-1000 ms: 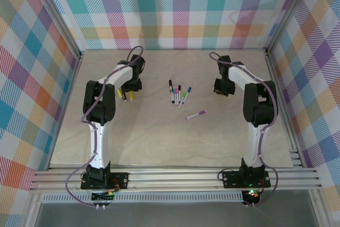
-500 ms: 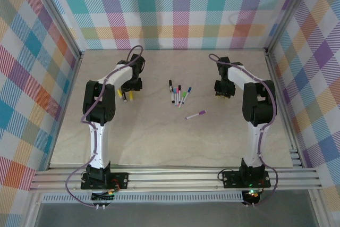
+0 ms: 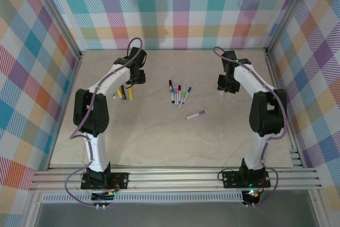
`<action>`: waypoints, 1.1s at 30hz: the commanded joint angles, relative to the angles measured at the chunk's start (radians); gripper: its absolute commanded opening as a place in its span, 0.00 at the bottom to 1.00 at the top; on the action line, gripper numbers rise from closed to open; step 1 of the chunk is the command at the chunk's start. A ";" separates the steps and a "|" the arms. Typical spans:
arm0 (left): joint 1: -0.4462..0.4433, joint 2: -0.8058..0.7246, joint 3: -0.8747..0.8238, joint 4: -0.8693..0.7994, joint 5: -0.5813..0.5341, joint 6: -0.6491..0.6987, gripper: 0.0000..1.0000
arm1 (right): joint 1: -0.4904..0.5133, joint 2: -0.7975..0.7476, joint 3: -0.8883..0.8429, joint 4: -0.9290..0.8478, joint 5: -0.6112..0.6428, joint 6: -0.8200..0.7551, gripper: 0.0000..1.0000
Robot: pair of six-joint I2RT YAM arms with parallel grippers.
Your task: Open the pen caps
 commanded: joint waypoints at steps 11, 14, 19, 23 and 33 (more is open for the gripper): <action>-0.238 0.035 -0.064 0.250 0.135 -0.203 0.46 | 0.086 -0.245 -0.235 0.104 -0.139 -0.002 0.47; -0.264 0.106 -0.006 0.241 0.119 -0.220 0.47 | 0.086 -0.233 -0.233 0.107 -0.152 -0.002 0.47; -0.277 0.194 0.059 0.208 0.102 -0.237 0.46 | 0.086 -0.232 -0.229 0.117 -0.171 -0.001 0.47; -0.277 0.226 0.064 0.200 0.085 -0.240 0.45 | 0.086 -0.230 -0.230 0.123 -0.176 -0.002 0.46; -0.277 0.290 0.076 0.186 0.070 -0.240 0.40 | 0.086 -0.217 -0.228 0.127 -0.193 0.000 0.45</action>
